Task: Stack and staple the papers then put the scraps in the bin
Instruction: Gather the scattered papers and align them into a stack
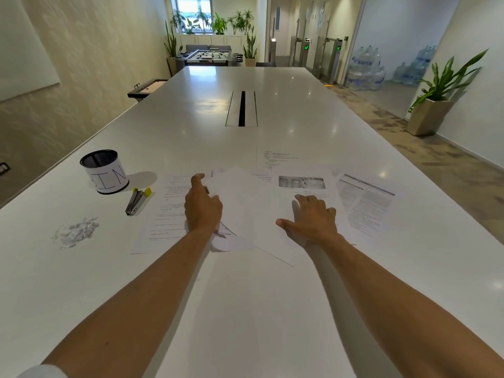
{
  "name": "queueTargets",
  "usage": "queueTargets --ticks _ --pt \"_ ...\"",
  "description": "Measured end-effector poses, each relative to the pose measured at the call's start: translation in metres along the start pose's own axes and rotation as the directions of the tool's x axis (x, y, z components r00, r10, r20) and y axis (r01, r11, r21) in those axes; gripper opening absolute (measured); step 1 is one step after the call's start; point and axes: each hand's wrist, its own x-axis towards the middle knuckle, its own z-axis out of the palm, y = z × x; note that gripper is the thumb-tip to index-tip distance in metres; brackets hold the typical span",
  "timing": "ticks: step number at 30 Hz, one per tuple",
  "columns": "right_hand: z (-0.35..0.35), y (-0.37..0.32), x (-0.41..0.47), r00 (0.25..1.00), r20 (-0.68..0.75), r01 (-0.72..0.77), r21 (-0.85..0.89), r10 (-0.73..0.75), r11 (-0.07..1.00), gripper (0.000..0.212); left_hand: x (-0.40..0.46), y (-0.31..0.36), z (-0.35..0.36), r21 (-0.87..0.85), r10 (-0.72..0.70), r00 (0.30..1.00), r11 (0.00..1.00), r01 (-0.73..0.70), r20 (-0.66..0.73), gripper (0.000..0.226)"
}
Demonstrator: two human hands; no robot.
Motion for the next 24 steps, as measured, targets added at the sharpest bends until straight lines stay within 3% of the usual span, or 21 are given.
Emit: queueTargets --ticks 5,9,11,15,17,19,21,24 --pt "-0.009 -0.034 -0.012 0.979 -0.050 0.204 0.325 -0.198 0.923 0.097 0.003 0.033 -0.004 -0.167 -0.043 0.999 0.985 0.044 0.011 0.038" --pt "-0.015 -0.068 -0.019 0.949 -0.181 0.308 0.353 -0.259 0.883 0.095 0.003 0.061 -0.004 -0.316 -0.024 0.997 0.948 0.045 0.071 0.041" --pt "-0.016 -0.075 -0.020 0.952 -0.218 0.284 0.366 -0.215 0.886 0.081 0.002 0.074 -0.006 -0.383 0.014 0.995 0.924 0.025 0.100 0.041" --pt "-0.026 -0.077 -0.020 0.930 -0.353 0.239 0.357 -0.106 0.903 0.034 0.005 0.094 -0.018 -0.531 0.106 0.978 0.848 0.005 0.178 0.028" --pt "-0.033 -0.070 -0.016 0.896 -0.438 0.246 0.349 -0.074 0.904 0.027 0.008 0.097 -0.022 -0.548 0.112 0.984 0.837 -0.016 0.141 0.028" --pt "-0.041 -0.060 -0.011 0.875 -0.484 0.257 0.431 -0.019 0.865 0.029 0.012 0.087 -0.022 -0.417 0.038 0.997 0.909 -0.009 0.061 0.037" --pt "-0.054 -0.050 -0.007 0.869 -0.490 0.261 0.568 0.067 0.780 0.026 0.016 0.064 -0.019 -0.091 -0.040 0.998 0.995 0.045 0.054 0.041" --pt "-0.066 -0.028 0.001 0.905 -0.384 0.214 0.781 0.182 0.587 0.022 0.010 0.027 -0.011 0.403 -0.172 0.968 0.911 0.085 0.185 0.066"
